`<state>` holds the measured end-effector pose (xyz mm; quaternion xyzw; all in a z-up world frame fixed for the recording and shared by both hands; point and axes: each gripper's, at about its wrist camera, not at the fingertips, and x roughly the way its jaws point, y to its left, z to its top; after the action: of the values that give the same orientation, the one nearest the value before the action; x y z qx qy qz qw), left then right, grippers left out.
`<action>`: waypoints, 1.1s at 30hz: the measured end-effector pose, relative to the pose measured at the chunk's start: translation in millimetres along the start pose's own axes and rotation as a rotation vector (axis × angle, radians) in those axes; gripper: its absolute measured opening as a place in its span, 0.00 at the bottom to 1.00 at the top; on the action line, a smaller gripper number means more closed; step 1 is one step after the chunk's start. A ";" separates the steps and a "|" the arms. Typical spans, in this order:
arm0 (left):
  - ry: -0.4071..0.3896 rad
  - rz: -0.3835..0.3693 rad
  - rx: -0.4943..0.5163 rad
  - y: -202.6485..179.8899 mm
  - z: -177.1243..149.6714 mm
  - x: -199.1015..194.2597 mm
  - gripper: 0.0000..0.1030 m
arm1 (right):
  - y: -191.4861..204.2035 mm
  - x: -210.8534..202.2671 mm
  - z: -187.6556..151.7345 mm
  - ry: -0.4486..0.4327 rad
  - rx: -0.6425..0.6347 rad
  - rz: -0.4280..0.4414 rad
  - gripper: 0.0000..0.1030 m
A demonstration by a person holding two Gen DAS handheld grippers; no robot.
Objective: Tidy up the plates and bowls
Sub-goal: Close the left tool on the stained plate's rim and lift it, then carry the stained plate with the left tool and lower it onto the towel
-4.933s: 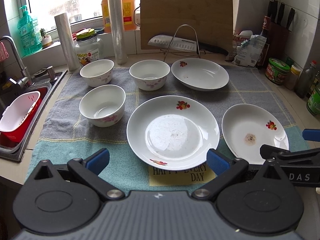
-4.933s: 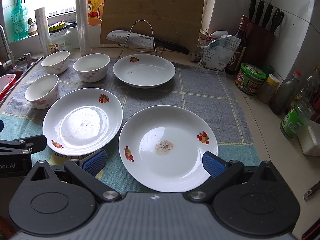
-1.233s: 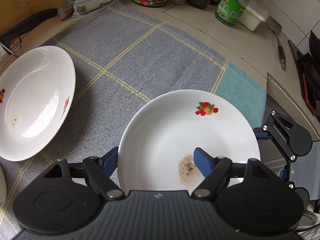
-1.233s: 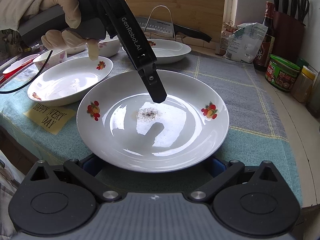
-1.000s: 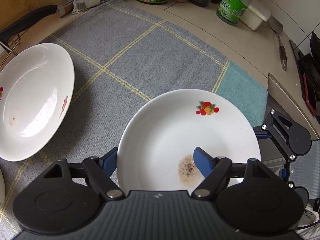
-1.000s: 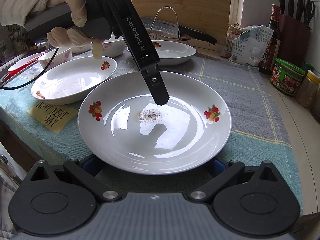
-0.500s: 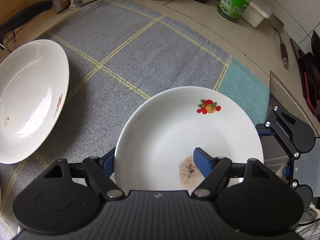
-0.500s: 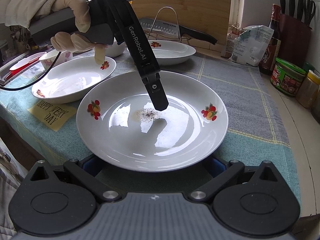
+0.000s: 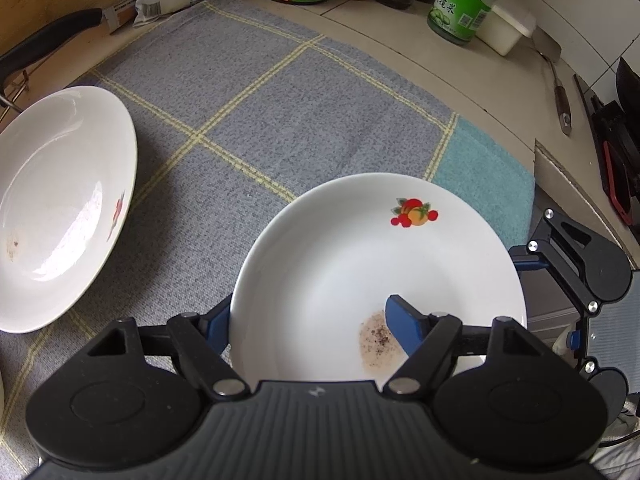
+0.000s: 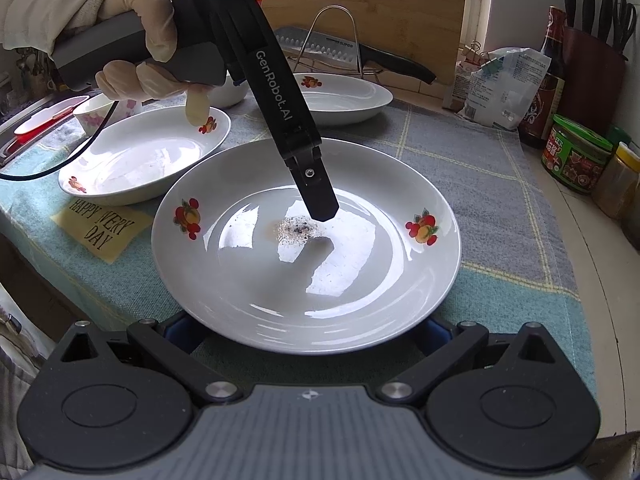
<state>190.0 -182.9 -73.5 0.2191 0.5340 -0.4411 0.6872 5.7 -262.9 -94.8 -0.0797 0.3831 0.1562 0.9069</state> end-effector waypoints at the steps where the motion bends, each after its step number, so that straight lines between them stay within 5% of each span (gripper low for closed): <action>1: -0.001 0.000 0.002 -0.2 -0.1 -0.4 0.74 | 0.3 -0.1 0.1 0.003 0.000 -0.002 1.00; 33: -0.064 0.011 -0.010 0.6 23.4 -12.9 0.74 | -22.7 -2.7 20.3 0.020 -0.028 -0.018 1.00</action>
<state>202.6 -195.8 -53.8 0.2042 0.5126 -0.4415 0.7076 25.3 -279.5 -78.2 -0.0975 0.3894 0.1527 0.9031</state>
